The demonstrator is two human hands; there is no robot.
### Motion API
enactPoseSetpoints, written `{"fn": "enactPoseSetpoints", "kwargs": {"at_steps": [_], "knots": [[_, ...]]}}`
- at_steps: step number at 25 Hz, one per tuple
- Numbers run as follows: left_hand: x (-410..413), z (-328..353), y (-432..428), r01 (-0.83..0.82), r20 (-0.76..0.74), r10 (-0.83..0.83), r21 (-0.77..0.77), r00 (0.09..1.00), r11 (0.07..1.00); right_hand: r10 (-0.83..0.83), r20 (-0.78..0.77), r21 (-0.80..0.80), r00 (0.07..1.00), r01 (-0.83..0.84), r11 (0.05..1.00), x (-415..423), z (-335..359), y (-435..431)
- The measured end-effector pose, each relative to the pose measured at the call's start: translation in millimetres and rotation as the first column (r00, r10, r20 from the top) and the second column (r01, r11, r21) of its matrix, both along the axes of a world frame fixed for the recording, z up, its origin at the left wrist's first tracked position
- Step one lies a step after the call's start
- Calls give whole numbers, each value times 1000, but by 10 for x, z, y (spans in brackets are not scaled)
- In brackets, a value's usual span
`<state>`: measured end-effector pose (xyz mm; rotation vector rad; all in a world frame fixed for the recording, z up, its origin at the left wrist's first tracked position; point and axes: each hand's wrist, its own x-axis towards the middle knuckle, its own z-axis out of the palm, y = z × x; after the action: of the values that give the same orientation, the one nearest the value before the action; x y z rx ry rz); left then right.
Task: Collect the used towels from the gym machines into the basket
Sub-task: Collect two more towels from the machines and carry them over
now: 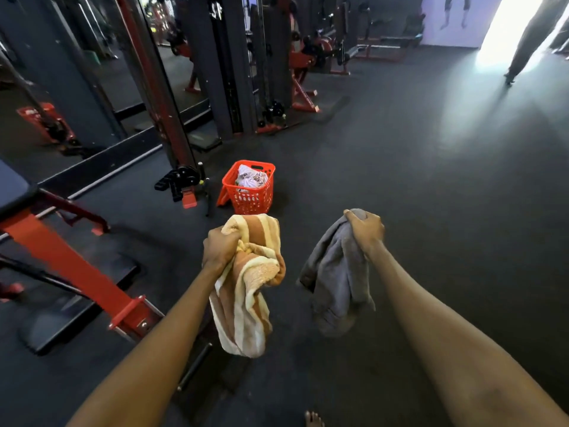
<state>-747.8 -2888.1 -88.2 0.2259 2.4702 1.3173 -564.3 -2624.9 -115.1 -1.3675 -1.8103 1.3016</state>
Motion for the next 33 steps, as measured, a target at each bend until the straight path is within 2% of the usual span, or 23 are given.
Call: {"fn": "enactPoseSetpoints", "kwargs": {"at_steps": [4,11,17,28,33], "knots": [[-617,-11,609,-93,-5,93,12,996,996,68,28,10,997,-68,998,-765,65,683],[-2057,-215,1505,-100,5,100,-41,995,994,126,52,8,991,-127,992,-2304,-142,1720],[-3388,-277,2249,-125,76,128,-47,989,991,165,81,-31,983,-163,986,-3682,-162,2462],[-5342,-263,3623,-181,4,181,-71,983,981,225,88,-66,970,-220,973,-5960,-408,3768],[-6250,-287,4185,-227,66,234,-104,970,968,266,109,-106,958,-254,961,-7038,-533,4384]]}}
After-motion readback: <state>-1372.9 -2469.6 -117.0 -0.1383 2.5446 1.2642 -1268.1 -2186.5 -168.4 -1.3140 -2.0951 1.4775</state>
